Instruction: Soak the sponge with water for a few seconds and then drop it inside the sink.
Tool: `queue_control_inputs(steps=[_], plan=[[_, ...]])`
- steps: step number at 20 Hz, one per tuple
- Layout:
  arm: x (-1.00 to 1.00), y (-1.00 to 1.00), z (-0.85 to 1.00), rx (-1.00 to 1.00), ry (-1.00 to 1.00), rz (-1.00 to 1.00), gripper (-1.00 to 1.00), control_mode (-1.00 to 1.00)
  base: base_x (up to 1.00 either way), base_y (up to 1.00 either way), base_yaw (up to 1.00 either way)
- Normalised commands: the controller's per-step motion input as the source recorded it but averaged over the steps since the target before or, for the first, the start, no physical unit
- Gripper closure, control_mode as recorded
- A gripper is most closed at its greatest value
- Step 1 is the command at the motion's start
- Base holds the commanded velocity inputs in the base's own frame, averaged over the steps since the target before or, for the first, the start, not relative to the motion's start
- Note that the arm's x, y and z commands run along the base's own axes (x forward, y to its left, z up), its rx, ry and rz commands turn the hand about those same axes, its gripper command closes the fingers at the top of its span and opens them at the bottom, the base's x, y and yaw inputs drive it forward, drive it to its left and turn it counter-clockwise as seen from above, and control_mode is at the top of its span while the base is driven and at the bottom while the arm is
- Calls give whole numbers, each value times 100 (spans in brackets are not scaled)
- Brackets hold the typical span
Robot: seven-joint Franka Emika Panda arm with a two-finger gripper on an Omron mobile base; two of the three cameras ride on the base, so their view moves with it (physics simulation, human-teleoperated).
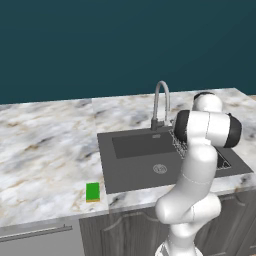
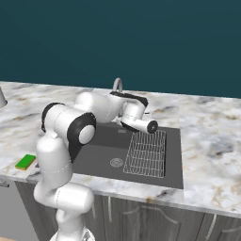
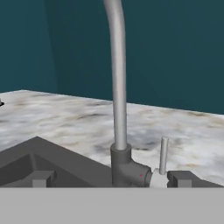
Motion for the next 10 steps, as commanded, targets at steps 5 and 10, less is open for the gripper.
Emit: queue_control_inputs(steps=[5,10], plan=[[10,0,-1,0,0,0,-100,-100,0,0,0],[9,0,-7,0,0,0,-100,-100,0,0,0]])
